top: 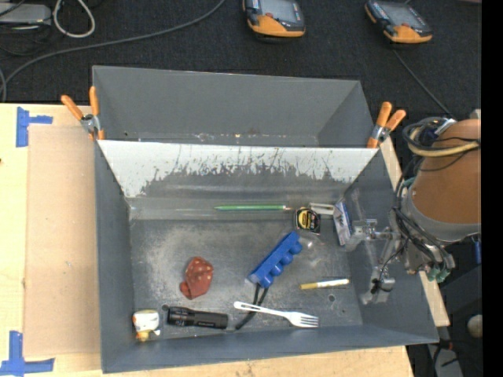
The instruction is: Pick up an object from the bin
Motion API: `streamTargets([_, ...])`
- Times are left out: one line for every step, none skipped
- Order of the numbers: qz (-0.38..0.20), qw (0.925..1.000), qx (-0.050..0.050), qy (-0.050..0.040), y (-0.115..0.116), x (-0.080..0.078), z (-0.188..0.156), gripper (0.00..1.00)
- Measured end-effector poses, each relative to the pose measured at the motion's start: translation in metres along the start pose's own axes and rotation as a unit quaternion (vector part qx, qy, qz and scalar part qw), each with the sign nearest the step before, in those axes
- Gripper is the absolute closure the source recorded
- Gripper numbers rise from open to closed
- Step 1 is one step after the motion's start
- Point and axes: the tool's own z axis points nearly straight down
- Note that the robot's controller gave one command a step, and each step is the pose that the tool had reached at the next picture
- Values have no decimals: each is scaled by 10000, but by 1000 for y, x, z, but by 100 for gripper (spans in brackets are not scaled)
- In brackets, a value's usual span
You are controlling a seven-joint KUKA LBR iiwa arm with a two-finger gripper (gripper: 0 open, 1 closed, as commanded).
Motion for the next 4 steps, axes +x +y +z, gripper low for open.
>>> streamTargets([-26, 10000, 9, -41, 1, -2, -4, 0])
streamTargets([-407, 9992, 11, -58, 20, -26, 73, 0])
streamTargets([-558, 9984, 12, -47, 24, -34, 103, 0])
streamTargets([129, 9999, -10, -6, 36, -4, 100, 0])
